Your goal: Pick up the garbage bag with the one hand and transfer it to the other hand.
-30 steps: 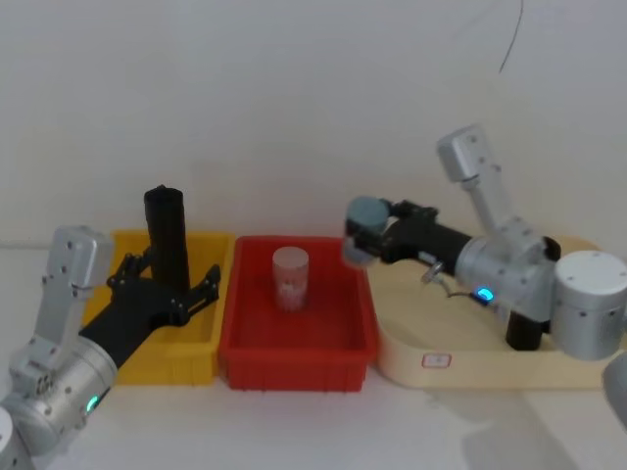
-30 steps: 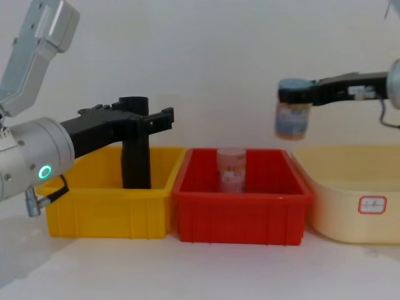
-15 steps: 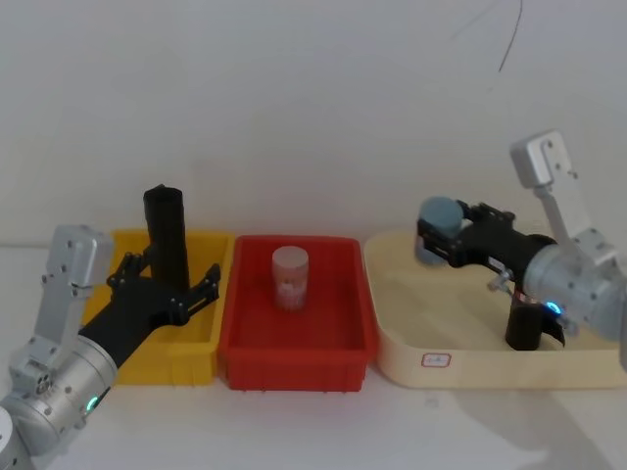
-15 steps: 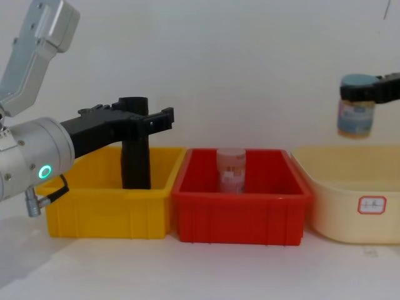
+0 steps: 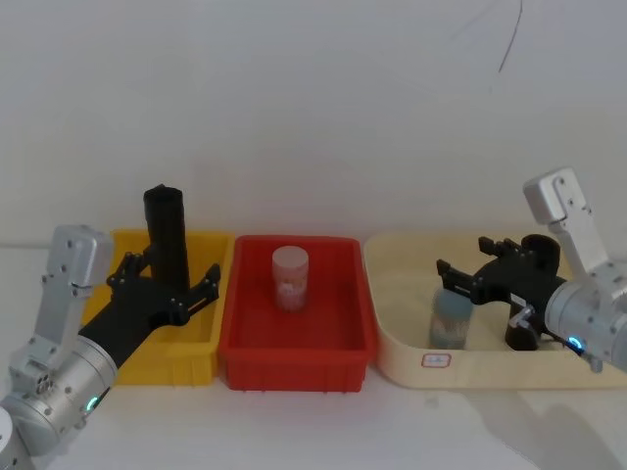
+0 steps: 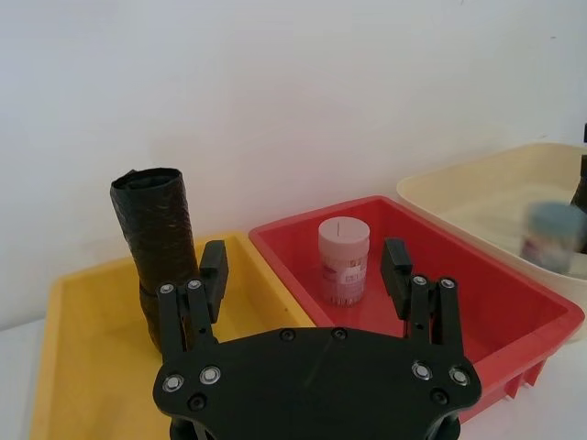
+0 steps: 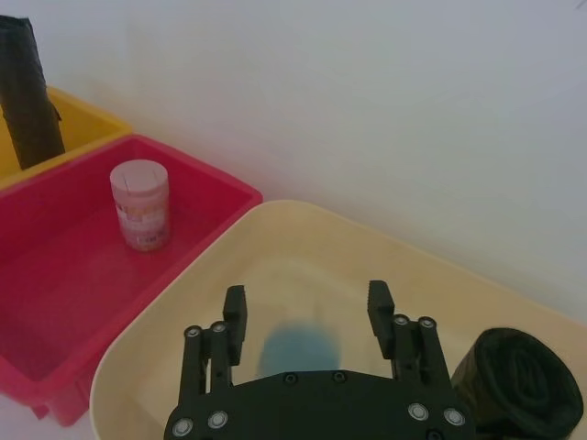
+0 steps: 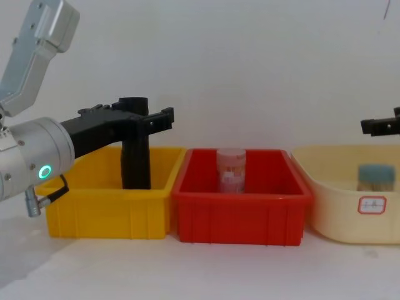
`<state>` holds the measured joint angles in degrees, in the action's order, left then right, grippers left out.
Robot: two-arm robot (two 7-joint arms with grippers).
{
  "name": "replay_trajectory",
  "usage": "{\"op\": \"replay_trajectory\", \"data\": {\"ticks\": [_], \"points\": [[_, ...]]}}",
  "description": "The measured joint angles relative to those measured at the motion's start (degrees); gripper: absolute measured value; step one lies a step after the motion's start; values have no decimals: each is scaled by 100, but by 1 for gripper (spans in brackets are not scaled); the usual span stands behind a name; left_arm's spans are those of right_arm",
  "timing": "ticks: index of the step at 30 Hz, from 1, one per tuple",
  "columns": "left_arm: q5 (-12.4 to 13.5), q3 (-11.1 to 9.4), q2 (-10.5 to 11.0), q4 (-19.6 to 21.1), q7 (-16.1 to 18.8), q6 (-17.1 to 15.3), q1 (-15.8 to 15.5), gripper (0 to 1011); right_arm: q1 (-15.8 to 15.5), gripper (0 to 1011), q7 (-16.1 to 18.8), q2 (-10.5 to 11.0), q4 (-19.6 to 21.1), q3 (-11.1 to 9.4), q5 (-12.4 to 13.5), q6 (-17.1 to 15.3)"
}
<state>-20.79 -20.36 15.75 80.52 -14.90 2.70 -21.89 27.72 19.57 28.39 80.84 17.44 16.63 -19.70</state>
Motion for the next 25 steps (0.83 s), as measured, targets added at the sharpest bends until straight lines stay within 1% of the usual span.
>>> {"op": "replay_trajectory", "data": {"ticks": [1, 2, 3, 6, 9, 10, 12, 18, 25], "points": [[0, 0, 0, 0, 0, 0, 0, 1002, -15, 807, -2, 4, 8, -4, -3, 0], [0, 0, 0, 0, 0, 0, 0, 1002, -51, 807, -7, 11, 27, -23, -8, 11], [0, 0, 0, 0, 0, 0, 0, 1002, -70, 857, -9, 12, 37, -33, -8, 20], [0, 0, 0, 0, 0, 0, 0, 1002, -123, 926, -9, 10, 68, -75, -5, 90], [0, 0, 0, 0, 0, 0, 0, 1001, -202, 997, 1, -14, 131, -152, 48, 257], [0, 0, 0, 0, 0, 0, 0, 1002, -202, 997, 1, -14, 131, -152, 48, 257], [0, 0, 0, 0, 0, 0, 0, 1002, -274, 999, 45, -48, 194, -222, 121, 430], [0, 0, 0, 0, 0, 0, 0, 1002, -392, 1000, 160, -123, 350, -361, 313, 767], [0, 0, 0, 0, 0, 0, 0, 1001, -494, 999, 262, -184, 508, -458, 494, 1038]]}}
